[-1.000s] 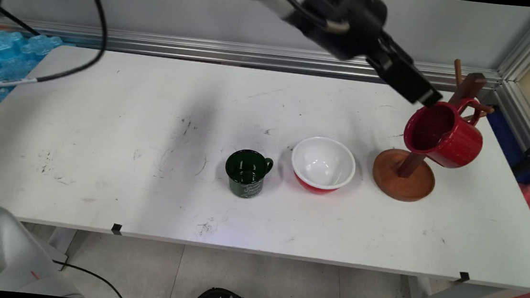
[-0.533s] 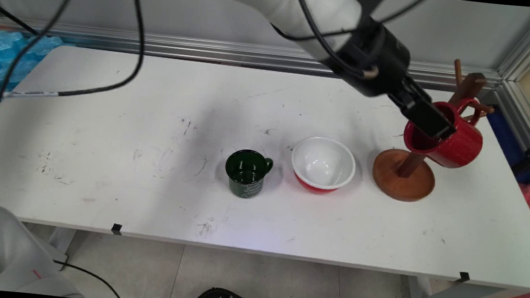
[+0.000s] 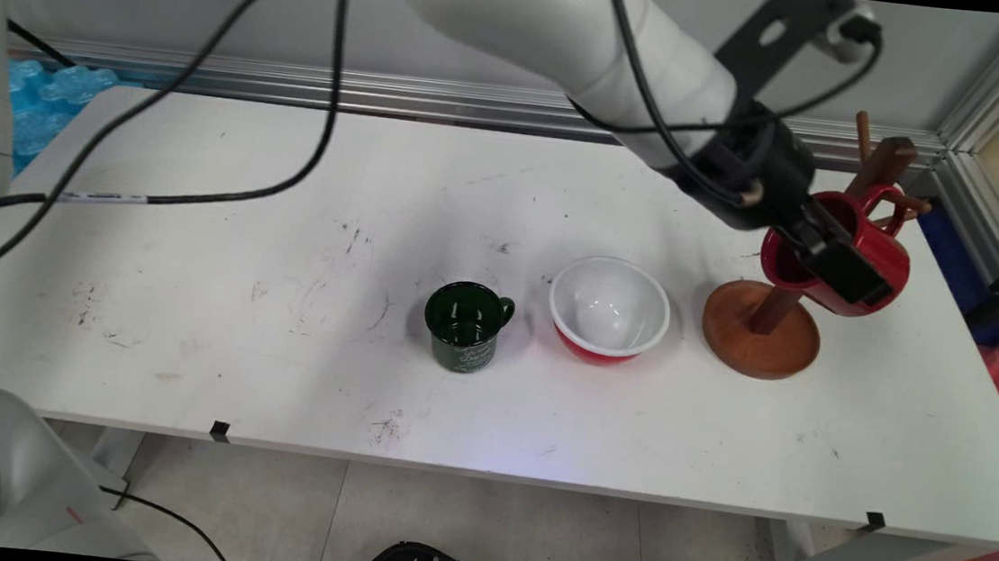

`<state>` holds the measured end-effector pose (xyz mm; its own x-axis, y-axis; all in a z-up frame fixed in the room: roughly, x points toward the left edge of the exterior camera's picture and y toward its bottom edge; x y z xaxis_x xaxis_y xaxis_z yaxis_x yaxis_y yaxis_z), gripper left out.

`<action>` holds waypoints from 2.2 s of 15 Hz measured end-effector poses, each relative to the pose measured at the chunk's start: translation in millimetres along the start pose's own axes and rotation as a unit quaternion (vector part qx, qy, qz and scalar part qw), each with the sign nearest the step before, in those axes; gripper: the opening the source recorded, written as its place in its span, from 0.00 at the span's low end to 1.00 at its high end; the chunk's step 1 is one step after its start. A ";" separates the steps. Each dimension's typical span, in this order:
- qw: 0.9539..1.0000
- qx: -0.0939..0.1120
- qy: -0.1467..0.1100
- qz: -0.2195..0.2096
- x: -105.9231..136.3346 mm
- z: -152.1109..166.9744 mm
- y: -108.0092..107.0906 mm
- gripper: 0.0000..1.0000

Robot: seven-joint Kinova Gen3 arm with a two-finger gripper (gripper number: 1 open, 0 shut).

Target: Pick up the red mug from the rack, then place the picked object on the table

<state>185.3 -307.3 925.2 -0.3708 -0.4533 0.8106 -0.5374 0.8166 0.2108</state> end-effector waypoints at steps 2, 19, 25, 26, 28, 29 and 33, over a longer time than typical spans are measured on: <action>1.000 -0.003 0.000 -0.005 -0.3 15.7 -0.1 1.00; 0.999 -0.001 -0.002 -0.036 -1.3 69.1 -6.1 0.00; 0.999 0.000 -0.005 -0.041 -4.3 70.2 -4.6 0.00; 0.999 0.000 -0.005 -0.042 -4.6 69.7 -4.0 0.00; 0.999 0.001 -0.004 -0.042 -4.8 68.3 -3.6 0.00; 0.999 0.000 -0.004 -0.042 -4.6 67.4 -3.3 0.00; 0.999 0.001 -0.001 -0.042 -3.9 60.6 -2.6 0.00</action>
<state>142.3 -329.3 888.4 -0.3264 -0.5207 0.7889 -0.5687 0.7748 0.2761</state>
